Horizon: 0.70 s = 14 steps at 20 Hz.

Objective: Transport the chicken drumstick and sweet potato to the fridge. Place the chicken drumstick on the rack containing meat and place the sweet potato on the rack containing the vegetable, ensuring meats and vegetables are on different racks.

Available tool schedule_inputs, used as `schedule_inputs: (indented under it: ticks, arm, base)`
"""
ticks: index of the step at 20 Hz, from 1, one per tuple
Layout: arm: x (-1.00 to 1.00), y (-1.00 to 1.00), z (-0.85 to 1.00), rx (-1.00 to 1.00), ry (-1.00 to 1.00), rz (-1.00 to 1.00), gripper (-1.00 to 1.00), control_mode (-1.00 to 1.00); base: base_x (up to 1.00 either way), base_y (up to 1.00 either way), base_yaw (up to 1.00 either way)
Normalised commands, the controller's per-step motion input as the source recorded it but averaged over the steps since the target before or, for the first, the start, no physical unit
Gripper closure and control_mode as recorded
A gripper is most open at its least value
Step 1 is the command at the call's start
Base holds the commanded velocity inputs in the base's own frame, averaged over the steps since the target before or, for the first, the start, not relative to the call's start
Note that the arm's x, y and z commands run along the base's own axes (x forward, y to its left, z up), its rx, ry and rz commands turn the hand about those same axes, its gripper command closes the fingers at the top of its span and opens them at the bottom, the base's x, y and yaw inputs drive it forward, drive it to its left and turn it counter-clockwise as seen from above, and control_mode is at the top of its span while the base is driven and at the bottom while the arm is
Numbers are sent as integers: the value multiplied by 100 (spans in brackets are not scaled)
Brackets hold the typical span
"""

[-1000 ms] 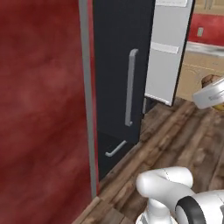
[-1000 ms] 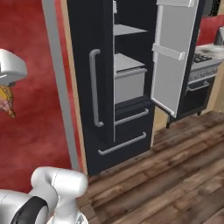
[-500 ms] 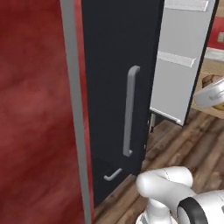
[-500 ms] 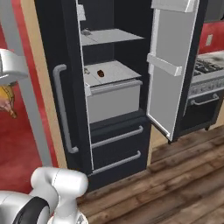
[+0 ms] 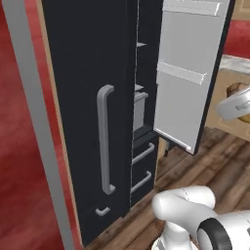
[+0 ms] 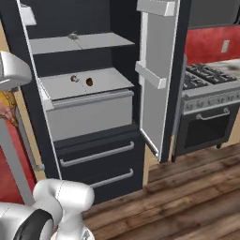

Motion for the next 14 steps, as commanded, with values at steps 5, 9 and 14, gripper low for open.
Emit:
schedule_inputs:
  ticks: [5,9,14]
  arm:
    - [0,0,0,0,0,0,100,100]
    - [0,0,0,0,0,0,100,100]
    - [0,0,0,0,0,0,100,100]
  base:
    - [93,-11,22]
    - [91,0,25]
    - [21,-4,22]
